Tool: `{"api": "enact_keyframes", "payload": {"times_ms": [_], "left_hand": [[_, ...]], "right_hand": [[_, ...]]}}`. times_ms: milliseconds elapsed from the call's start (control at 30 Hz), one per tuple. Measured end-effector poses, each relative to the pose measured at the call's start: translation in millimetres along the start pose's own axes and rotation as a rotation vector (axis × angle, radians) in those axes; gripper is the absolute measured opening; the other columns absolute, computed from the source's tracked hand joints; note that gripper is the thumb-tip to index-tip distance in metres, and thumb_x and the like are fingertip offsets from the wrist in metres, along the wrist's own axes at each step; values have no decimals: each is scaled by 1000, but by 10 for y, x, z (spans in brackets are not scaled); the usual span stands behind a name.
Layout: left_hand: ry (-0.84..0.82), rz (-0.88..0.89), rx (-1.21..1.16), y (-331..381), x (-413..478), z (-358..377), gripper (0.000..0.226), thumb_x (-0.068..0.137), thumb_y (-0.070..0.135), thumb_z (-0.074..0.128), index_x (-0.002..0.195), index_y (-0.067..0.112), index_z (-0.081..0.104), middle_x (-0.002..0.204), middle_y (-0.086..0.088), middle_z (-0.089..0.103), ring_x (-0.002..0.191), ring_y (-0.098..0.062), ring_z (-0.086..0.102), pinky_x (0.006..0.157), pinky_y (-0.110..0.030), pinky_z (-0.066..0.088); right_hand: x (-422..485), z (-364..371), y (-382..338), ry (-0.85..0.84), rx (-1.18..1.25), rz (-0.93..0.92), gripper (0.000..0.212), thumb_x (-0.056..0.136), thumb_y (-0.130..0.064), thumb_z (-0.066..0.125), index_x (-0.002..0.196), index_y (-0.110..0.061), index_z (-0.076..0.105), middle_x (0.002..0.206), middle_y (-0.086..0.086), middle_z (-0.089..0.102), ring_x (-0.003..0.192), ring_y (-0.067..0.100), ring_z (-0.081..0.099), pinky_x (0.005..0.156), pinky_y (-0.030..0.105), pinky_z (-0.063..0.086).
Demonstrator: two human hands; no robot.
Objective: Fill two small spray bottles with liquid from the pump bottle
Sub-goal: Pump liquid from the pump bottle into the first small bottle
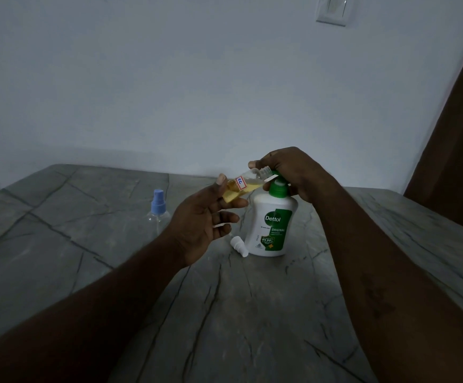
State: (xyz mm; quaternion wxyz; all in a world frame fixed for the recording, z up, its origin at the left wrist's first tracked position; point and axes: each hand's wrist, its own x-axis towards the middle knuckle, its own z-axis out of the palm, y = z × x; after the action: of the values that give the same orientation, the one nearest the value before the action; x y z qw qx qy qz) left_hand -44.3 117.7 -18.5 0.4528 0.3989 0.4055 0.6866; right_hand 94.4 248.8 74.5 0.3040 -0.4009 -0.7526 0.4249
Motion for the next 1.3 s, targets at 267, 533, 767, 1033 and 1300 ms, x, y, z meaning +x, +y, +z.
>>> {"api": "enact_keyframes", "payload": {"times_ms": [267, 533, 767, 1033, 1300], "left_hand": [[-12, -1, 3, 9, 2, 13, 53, 84, 54, 56, 118, 16, 68, 102, -8, 76, 71, -14, 64, 68, -30, 46], [-2, -3, 16, 10, -2, 13, 56, 84, 55, 56, 121, 15, 67, 100, -7, 76, 71, -13, 64, 68, -30, 46], [-16, -2, 16, 10, -1, 12, 52, 86, 54, 55, 119, 16, 67, 100, -6, 76, 72, -13, 64, 70, -31, 45], [-4, -10, 15, 8, -2, 18, 55, 84, 55, 57, 119, 13, 67, 99, -7, 76, 70, -14, 64, 70, -31, 45], [-11, -12, 13, 9, 4, 18, 53, 85, 55, 57, 116, 15, 68, 100, -7, 76, 72, -15, 63, 70, -31, 45]], "right_hand": [[39, -15, -27, 25, -45, -22, 12, 88, -25, 76, 89, -13, 76, 87, 3, 75, 58, 14, 67, 66, 30, 53], [22, 4, 18, 2, 26, 24, 9, 89, -16, 71, 87, -16, 80, 100, 6, 79, 57, 15, 66, 63, 26, 52], [46, -20, -19, 19, -40, -22, 21, 87, -28, 76, 98, -11, 78, 103, 4, 78, 65, 18, 66, 73, 33, 54], [43, 3, 33, -11, -11, 33, 23, 89, -21, 71, 109, -11, 79, 111, 11, 77, 67, 18, 66, 68, 29, 49], [18, -22, -11, 0, -42, -4, 29, 88, -35, 77, 106, -12, 78, 100, 4, 76, 69, 18, 67, 78, 35, 53]]}}
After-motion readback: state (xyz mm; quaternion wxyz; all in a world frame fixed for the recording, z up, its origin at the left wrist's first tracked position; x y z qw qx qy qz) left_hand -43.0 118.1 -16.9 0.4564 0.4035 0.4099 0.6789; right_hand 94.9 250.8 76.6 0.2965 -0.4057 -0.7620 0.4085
